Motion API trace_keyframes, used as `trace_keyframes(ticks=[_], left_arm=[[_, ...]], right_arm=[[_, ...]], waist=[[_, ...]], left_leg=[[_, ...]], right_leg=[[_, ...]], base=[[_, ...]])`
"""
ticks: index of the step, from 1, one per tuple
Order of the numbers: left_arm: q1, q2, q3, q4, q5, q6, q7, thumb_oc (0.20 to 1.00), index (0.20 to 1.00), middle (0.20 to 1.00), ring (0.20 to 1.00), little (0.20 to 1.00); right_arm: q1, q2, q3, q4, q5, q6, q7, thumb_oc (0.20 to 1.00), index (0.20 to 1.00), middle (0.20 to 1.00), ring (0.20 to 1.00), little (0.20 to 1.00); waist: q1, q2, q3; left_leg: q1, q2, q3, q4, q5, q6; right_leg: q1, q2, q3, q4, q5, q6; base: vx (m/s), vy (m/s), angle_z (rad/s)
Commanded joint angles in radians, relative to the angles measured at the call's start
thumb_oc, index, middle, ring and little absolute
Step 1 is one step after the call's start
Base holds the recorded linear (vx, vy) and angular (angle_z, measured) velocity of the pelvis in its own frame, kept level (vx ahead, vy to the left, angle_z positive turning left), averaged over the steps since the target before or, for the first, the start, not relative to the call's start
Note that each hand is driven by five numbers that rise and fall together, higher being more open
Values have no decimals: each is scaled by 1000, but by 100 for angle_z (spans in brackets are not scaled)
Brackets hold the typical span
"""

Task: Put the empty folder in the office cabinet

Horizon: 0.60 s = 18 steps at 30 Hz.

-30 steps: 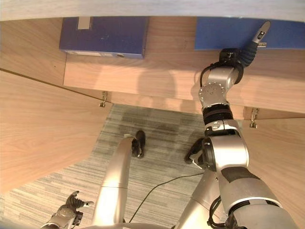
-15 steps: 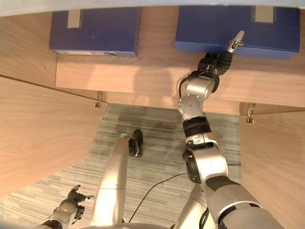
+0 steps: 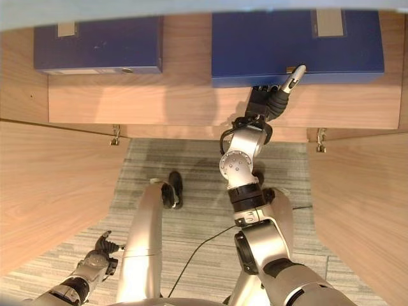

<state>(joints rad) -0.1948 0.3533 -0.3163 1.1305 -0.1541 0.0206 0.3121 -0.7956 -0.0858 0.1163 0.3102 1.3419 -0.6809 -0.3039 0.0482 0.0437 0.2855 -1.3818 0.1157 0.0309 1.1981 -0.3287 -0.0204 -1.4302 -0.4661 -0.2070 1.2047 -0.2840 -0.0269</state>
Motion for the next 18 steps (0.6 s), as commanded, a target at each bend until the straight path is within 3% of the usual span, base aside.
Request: trace_keyframes(ticks=[1,2,3,4,6,14,16,17,18], left_arm=[[18,79,45,84,-16,19,-23,1000,1000,1000,1000,1000],[5,83,54,92,5,25,-34,1000,1000,1000,1000,1000],[3,80,54,93,6,25,-34,1000,1000,1000,1000,1000],[-22,84,54,98,28,15,-54,1000,1000,1000,1000,1000],[-33,84,48,101,45,7,-57,1000,1000,1000,1000,1000],[-32,76,23,95,32,1,-80,1000,1000,1000,1000,1000],[-35,75,13,92,23,0,-92,1000,1000,1000,1000,1000],[-35,84,6,86,21,0,-102,1000,1000,1000,1000,1000],[-36,80,9,86,21,0,-101,1000,1000,1000,1000,1000]], right_arm=[[-8,-278,150,-34,-228,261,10,1000,1000,1000,1000,1000],[-10,-363,184,-62,-318,337,14,1000,1000,1000,1000,1000],[-9,-365,184,-66,-322,340,11,1000,1000,1000,1000,1000],[-41,-481,232,-50,-444,434,25,1000,1000,1000,1000,1000],[-74,-540,260,-15,-517,477,35,1000,1000,1000,1000,1000],[-241,-638,416,99,-649,582,96,1000,1000,1000,1000,1000],[-311,-667,493,141,-718,618,124,1000,1000,1000,1000,1000],[-395,-721,596,152,-862,672,153,1000,1000,1000,1000,1000],[-402,-720,602,155,-862,673,153,1000,1000,1000,1000,1000]], waist=[[2,-23,70],[-3,-31,71],[-3,-28,72],[-9,-42,70],[-9,-51,65],[5,-61,53],[8,-64,51],[10,-73,46],[7,-70,47]], left_leg=[[11,9,-13,-56,14,17],[10,11,-14,-58,17,15],[10,11,-14,-58,17,15],[6,12,-19,-55,18,13],[3,16,-24,-53,17,12],[-22,19,-29,-44,16,11],[-25,22,-30,-46,17,9],[-28,23,-31,-51,18,7],[-28,23,-31,-50,18,7]], right_leg=[[56,-10,94,18,-3,54],[57,-11,91,15,0,54],[57,-10,91,15,0,54],[57,-13,87,13,3,54],[54,-13,85,13,3,55],[37,-16,80,11,5,57],[36,-19,77,8,7,57],[34,-19,75,3,8,57],[35,-19,74,3,8,57]], base=[[-23,-39,-9],[-23,-38,-9],[-16,-49,-5],[-9,-42,-3],[2,-41,-4],[0,0,0],[0,0,0],[0,0,0],[0,0,0]])
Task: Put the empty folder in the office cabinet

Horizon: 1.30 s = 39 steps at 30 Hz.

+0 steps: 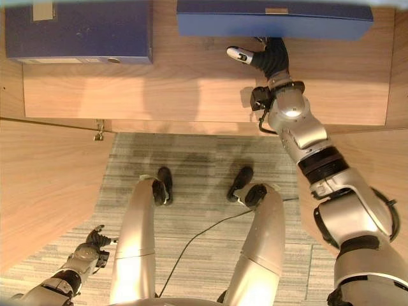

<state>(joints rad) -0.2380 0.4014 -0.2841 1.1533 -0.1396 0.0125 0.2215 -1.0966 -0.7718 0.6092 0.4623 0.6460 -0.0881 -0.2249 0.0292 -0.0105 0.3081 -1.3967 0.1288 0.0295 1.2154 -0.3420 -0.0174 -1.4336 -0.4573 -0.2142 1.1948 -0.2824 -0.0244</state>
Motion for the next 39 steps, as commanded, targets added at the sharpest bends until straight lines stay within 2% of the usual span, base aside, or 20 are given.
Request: trace_keyframes(ticks=[1,2,3,6,8,9,10,13,14,16,17,18,20,22,24,25,26,27,30,39], left_arm=[[2,33,-26,62,5,11,-19,1000,1000,1000,1000,1000],[-17,36,-33,60,-1,17,-25,1000,1000,1000,1000,1000],[-34,35,-34,62,-5,25,-30,1000,1000,1000,1000,1000],[-64,34,-37,66,-8,34,-39,1000,1000,1000,1000,1000],[-81,39,-27,64,8,46,-50,1000,1000,1000,1000,1000],[-81,39,-27,64,9,46,-50,1000,1000,1000,1000,1000],[-85,34,-12,62,12,47,-49,1000,1000,1000,1000,1000],[-88,25,12,62,16,58,-47,1000,1000,1000,1000,1000],[-81,24,29,58,25,67,-45,1000,1000,1000,1000,1000],[-66,17,69,49,55,78,-54,1000,1000,1000,1000,1000],[-65,18,66,48,56,78,-54,1000,1000,1000,1000,1000],[-40,19,92,46,76,83,-60,1000,1000,1000,1000,1000],[-25,26,99,44,91,84,-67,1000,1000,1000,1000,1000],[-4,39,118,47,112,89,-86,1000,1000,1000,1000,1000],[33,70,129,38,131,73,-114,1000,1000,1000,1000,1000],[34,67,131,37,132,73,-115,1000,1000,1000,1000,1000],[56,87,134,33,141,59,-132,1000,1000,1000,1000,1000],[67,93,136,31,144,50,-137,1000,1000,1000,1000,1000],[93,99,148,33,143,33,-142,1000,1000,1000,1000,1000],[107,80,139,52,157,10,-148,1000,1000,1000,1000,1000]], right_arm=[[-137,-47,154,14,-250,108,87,1000,1000,1000,1000,1000],[-206,-56,232,52,-434,161,114,1000,1000,1000,1000,1000],[-242,-50,266,63,-523,185,127,1000,1000,1000,1000,1000],[-271,-32,286,68,-631,201,147,1000,1000,1000,1000,1000],[-265,-36,310,13,-783,219,200,1000,1000,1000,1000,1000],[-263,-37,307,10,-786,221,202,1000,1000,1000,1000,1000],[-249,-50,319,-27,-912,226,217,1000,1000,1000,1000,1000],[-200,-63,286,-109,-1014,234,251,1000,1000,1000,1000,1000],[-143,-85,246,-195,-1056,233,282,1000,1000,1000,1000,1000],[-6,-137,173,-370,-1098,204,354,1000,1000,1000,1000,1000],[6,-141,162,-381,-1101,206,360,1000,1000,1000,1000,1000],[65,-191,144,-473,-1111,176,401,1000,1000,1000,1000,1000],[96,-220,130,-521,-1095,164,433,1000,1000,1000,1000,1000],[118,-264,133,-613,-1004,138,491,1000,1000,1000,1000,1000],[102,-356,177,-742,-786,116,605,1000,1000,1000,1000,1000],[97,-360,180,-746,-779,119,607,1000,1000,1000,1000,1000],[55,-416,227,-804,-631,114,659,1000,1000,1000,1000,1000],[18,-443,258,-833,-556,111,678,1000,1000,1000,1000,1000],[-83,-496,338,-877,-414,90,671,1000,1000,1000,1000,1000],[-261,-495,495,-970,-275,67,682,1000,1000,1000,1000,1000]], waist=[[25,-19,23],[26,-23,15],[23,-25,11],[17,-23,4],[13,-23,-7],[12,-23,-8],[8,-23,-9],[-1,-21,-12],[-6,-22,-13],[-23,-23,-11],[-21,-24,-13],[-27,-26,-11],[-24,-27,-15],[-26,-31,-14],[-18,-37,-18],[-20,-35,-18],[-12,-41,-21],[-8,-42,-23],[-3,-47,-27],[1,-52,-39]], left_leg=[[-14,11,-30,-69,30,3],[-15,13,-31,-72,28,1],[-17,14,-32,-73,26,1],[-20,16,-33,-76,25,1],[-24,18,-35,-82,23,0],[-24,18,-35,-82,23,0],[-26,18,-37,-84,23,0],[-31,19,-38,-84,22,1],[-35,19,-39,-82,21,3],[-43,17,-43,-77,19,5],[-43,16,-43,-77,19,5],[-48,18,-44,-71,16,6],[-51,19,-44,-67,15,6],[-56,21,-45,-62,15,6],[-64,20,-45,-56,18,3],[-65,20,-45,-56,17,3],[-66,21,-44,-55,20,1],[-68,20,-44,-55,22,-1],[-70,24,-40,-54,26,-6],[-57,39,-38,-70,35,-14]], right_leg=[[38,-28,81,10,6,55],[37,-27,79,7,4,56],[37,-27,78,4,2,56],[35,-26,75,0,0,57],[33,-29,72,-7,-5,58],[33,-29,71,-7,-5,58],[32,-29,72,-10,-7,60],[27,-29,74,-10,-9,61],[22,-31,75,-7,-10,62],[14,-28,77,0,-12,62],[13,-29,78,0,-13,62],[9,-28,80,4,-12,62],[5,-28,82,5,-10,63],[2,-26,81,5,-5,64],[-7,-25,84,9,1,64],[-8,-25,85,9,1,64],[-11,-25,85,11,5,66],[-12,-24,86,10,7,67],[-13,-25,85,10,13,69],[4,-20,71,-14,26,73]], base=[[0,0,0],[0,0,0],[0,0,0],[4,6,-2],[0,0,0],[0,0,0],[2,11,-3],[3,14,-3],[0,0,0],[0,0,0],[0,0,0],[0,0,0],[-7,12,-5],[-6,0,-2],[0,0,0],[0,0,0],[0,0,0],[0,0,0],[0,0,0],[-3,-1,0]])
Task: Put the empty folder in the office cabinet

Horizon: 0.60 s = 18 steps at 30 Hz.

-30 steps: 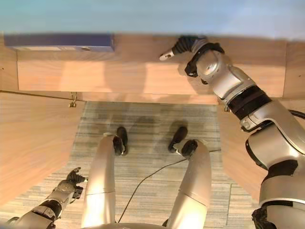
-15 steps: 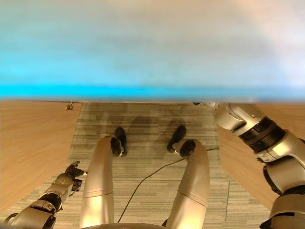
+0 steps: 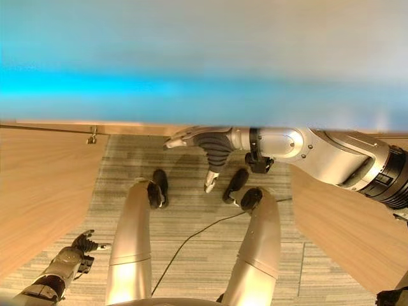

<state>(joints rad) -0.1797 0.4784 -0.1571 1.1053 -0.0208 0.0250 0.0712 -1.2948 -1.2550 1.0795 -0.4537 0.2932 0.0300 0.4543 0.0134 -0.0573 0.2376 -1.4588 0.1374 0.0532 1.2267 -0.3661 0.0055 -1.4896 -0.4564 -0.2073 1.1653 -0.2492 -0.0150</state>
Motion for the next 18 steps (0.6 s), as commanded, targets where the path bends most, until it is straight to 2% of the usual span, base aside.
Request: trace_keyframes(ticks=[1,8,9,10,13,15,17,18], left_arm=[[47,3,8,100,39,-5,3,1000,1000,1000,1000,1000],[28,0,-6,99,34,-17,13,1000,1000,1000,1000,1000],[19,-3,-15,92,30,-22,16,1000,1000,1000,1000,1000],[19,-3,-15,92,29,-22,17,1000,1000,1000,1000,1000],[3,-10,-30,91,26,-30,27,1000,1000,1000,1000,1000],[4,-6,-31,92,26,-30,27,1000,1000,1000,1000,1000],[-9,-14,-39,94,21,-34,41,1000,1000,1000,1000,1000],[-7,-12,-48,98,21,-36,41,1000,1000,1000,1000,1000]], right_arm=[[-75,-5,42,-49,78,-56,-1,1000,1000,1000,1000,1000],[-97,46,112,16,-25,-63,-28,1000,1000,1000,1000,1000],[-87,69,125,44,-78,-60,-26,1000,1000,1000,1000,1000],[-87,70,126,47,-79,-62,-26,1000,1000,1000,1000,1000],[-6,151,104,139,-168,-50,-39,1000,1000,1000,1000,1000],[3,154,96,142,-171,-52,-38,1000,1000,1000,1000,1000],[165,257,16,299,-244,-35,-62,1000,1000,1000,1000,1000],[199,284,6,346,-267,-34,-66,1000,1000,1000,1000,1000]], waist=[[19,-5,31],[27,-4,40],[31,-5,43],[31,-3,48],[38,6,60],[40,4,66],[48,18,74],[53,21,77]], left_leg=[[9,31,-61,-88,62,-38],[94,37,-37,-217,115,-57],[137,36,-19,-275,138,-69],[148,36,-19,-284,142,-70],[287,40,1,-428,196,-88],[300,39,0,-438,201,-88],[465,52,11,-609,261,-113],[508,51,10,-651,277,-116]], right_leg=[[64,-20,61,7,-4,65],[159,-7,23,-108,35,78],[207,-1,5,-168,53,88],[219,0,1,-177,57,87],[352,17,-36,-292,97,107],[367,18,-40,-301,100,107],[522,41,-89,-437,142,133],[562,49,-100,-470,152,138]], base=[[-46,-11,0],[-75,-24,-3],[-77,-24,-5],[-105,-55,-3],[-67,-46,0],[-40,-27,1],[-38,-82,3],[-19,-77,4]])
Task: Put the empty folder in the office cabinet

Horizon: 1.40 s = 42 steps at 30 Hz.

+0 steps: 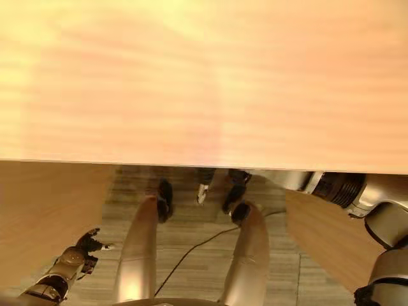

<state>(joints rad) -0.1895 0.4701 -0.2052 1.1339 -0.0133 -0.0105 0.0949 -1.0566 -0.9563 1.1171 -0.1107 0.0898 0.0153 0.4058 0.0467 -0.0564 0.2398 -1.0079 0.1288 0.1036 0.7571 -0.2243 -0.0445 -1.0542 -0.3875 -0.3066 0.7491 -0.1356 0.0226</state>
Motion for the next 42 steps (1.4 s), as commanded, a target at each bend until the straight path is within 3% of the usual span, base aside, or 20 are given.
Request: trace_keyframes(ticks=[1,7,13,16,19,24,26,29,30,32,33,36,42], left_arm=[[4,-2,-1,70,13,-1,18,1000,1000,1000,1000,1000],[4,-45,-52,114,31,-6,34,1000,1000,1000,1000,1000],[35,-31,-43,117,28,-20,41,1000,1000,1000,1000,1000],[70,-20,-46,121,40,-29,30,1000,1000,1000,1000,1000],[91,-30,-61,131,50,-30,21,1000,1000,1000,1000,1000],[129,-38,-77,133,73,-25,6,1000,1000,1000,1000,1000],[147,-39,-75,126,80,-24,-6,1000,1000,1000,1000,1000],[163,-35,-70,102,91,-28,-17,1000,1000,1000,1000,1000],[164,-39,-67,99,90,-31,-23,1000,1000,1000,1000,1000],[168,-40,-62,95,89,-29,-28,1000,1000,1000,1000,1000],[170,-41,-48,95,88,-28,-35,1000,1000,1000,1000,1000],[191,-58,-44,102,116,-22,-50,1000,1000,1000,1000,1000],[208,-83,-55,96,143,-21,-56,1000,1000,1000,1000,1000]], right_arm=[[-36,-11,-34,7,-66,-22,-18,1000,1000,1000,1000,1000],[166,303,-154,607,-201,-4,-179,1000,1000,1000,1000,1000],[238,425,-166,765,-203,12,-159,1000,1000,1000,1000,1000],[272,507,-178,936,-230,12,-178,1000,1000,1000,1000,1000],[303,627,-258,1178,-260,27,-245,1000,1000,1000,1000,1000],[378,706,-326,1287,-267,44,-262,1000,1000,1000,1000,1000],[423,716,-352,1308,-255,45,-260,1000,1000,1000,1000,1000],[480,719,-374,1361,-272,50,-259,1000,1000,1000,1000,1000],[483,721,-361,1379,-303,54,-258,1000,1000,1000,1000,1000],[485,724,-352,1387,-326,57,-253,1000,1000,1000,1000,1000],[480,726,-336,1387,-352,59,-258,1000,1000,1000,1000,1000],[507,743,-355,1392,-339,68,-267,1000,1000,1000,1000,1000],[562,729,-406,1397,-313,67,-266,1000,1000,1000,1000,1000]], waist=[[20,19,78],[41,41,64],[63,58,37],[85,76,26],[112,100,19],[132,126,-4],[134,131,-26],[143,129,-68],[145,115,-80],[146,102,-92],[152,74,-107],[149,36,-135],[116,30,-166]], left_leg=[[67,59,-40,-189,139,-67],[327,50,-33,-429,224,-90],[452,53,-37,-502,252,-102],[518,56,-39,-516,252,-102],[582,55,-43,-496,241,-100],[696,58,-48,-517,232,-101],[736,65,-44,-566,262,-112],[771,89,-48,-676,409,-149],[786,96,-39,-701,417,-154],[799,103,-23,-699,402,-143],[828,94,-7,-645,348,-116],[882,50,-18,-457,228,-75],[952,44,-44,-387,151,-61]], right_leg=[[136,-18,-3,-60,41,101],[388,34,-56,-277,89,110],[515,55,-73,-331,84,105],[578,59,-77,-338,77,104],[656,57,-80,-329,59,101],[764,59,-91,-330,39,102],[810,73,-117,-371,40,101],[875,123,-189,-495,55,104],[898,144,-205,-552,76,104],[916,162,-213,-600,88,105],[939,182,-210,-670,116,101],[967,223,-196,-755,151,89],[978,258,-188,-809,190,98]], base=[[-6,-41,2],[36,-84,-3],[81,-88,4],[73,-58,3],[55,-55,10],[56,-30,16],[61,-34,18],[7,-85,26],[-17,-123,31],[-42,-106,9],[-69,-110,-3],[-67,-89,-8],[-61,48,-4]])
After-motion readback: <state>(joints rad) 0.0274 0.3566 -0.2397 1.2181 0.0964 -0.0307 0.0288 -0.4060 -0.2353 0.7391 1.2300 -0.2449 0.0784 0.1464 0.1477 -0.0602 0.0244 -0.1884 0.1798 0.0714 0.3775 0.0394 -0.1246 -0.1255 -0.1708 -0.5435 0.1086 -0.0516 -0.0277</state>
